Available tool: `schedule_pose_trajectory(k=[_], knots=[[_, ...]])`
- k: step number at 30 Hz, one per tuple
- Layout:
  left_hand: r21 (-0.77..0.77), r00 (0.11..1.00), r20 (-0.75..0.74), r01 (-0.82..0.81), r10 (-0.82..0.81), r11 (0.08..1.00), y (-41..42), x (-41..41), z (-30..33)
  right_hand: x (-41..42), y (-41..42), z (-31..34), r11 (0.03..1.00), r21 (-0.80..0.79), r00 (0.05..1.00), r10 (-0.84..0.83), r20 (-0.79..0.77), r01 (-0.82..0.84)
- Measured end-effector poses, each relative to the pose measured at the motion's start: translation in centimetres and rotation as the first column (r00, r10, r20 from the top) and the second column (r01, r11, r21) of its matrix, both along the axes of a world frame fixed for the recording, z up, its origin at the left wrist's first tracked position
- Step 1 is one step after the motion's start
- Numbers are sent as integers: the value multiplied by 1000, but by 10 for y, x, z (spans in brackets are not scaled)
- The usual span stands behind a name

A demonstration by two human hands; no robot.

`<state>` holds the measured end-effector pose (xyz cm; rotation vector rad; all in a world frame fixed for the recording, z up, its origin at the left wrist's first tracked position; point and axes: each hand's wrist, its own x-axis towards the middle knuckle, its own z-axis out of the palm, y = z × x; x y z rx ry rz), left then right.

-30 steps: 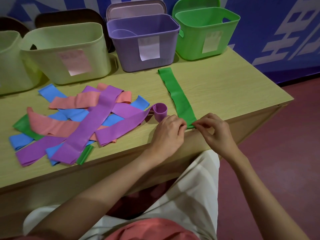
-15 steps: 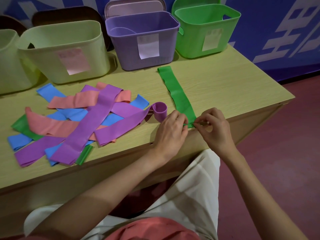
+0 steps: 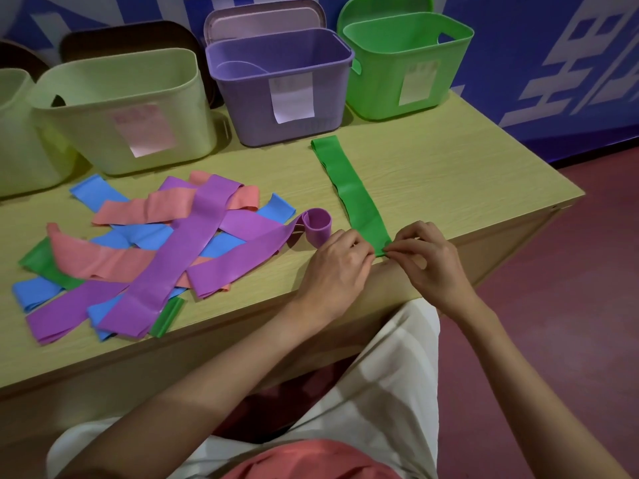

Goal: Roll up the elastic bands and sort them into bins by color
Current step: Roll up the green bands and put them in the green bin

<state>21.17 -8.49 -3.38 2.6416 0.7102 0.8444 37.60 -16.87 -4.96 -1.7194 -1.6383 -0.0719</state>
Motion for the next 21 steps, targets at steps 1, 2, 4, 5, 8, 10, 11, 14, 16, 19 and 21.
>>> schedule_pose_trajectory(k=[1, 2, 4, 5, 8, 10, 11, 14, 16, 19, 21], knots=[[-18, 1000, 8, -6, 7, 1000, 0, 1, 0, 0, 1, 0, 1000, -5, 1000, -3, -7, 3], [-37, 1000, 15, -14, 15, 999, 0, 1, 0, -1, 1, 0, 1000, -11, 1000, -7, -17, 7], [-60, 999, 23, -32, 33, 998, 0, 3, -1, -3, 2, 1, 1000, -24, 999, -16, -50, 15], [-69, 999, 26, -44, 46, 997, 0, 3, -1, -4, 3, 1, 999, -30, 997, -22, -70, 20], [-97, 995, 32, -88, 91, 991, -2, 7, 1, -6, 7, 3, 998, -44, 992, -57, -109, 53], [-92, 994, 16, -106, 108, 990, -3, 9, 3, -8, 9, 5, 996, -41, 988, -86, -131, 81], [-78, 993, 7, -118, 118, 990, -4, 10, 4, -9, 9, 5, 995, -41, 986, -97, -137, 92], [-58, 990, -6, -138, 138, 989, -3, 12, 5, -9, 11, 3, 993, -28, 984, -113, -135, 110], [-57, 992, -4, -124, 124, 991, -1, 11, 7, -9, 11, 2, 994, -6, 985, -107, -136, 107], [-37, 998, -12, -68, 67, 997, 1, 11, 6, -6, 10, 2, 997, -9, 993, -74, -88, 73], [-20, 999, -22, -43, 43, 999, 2, 9, 3, -4, 8, 2, 998, -25, 996, -61, -72, 59]])
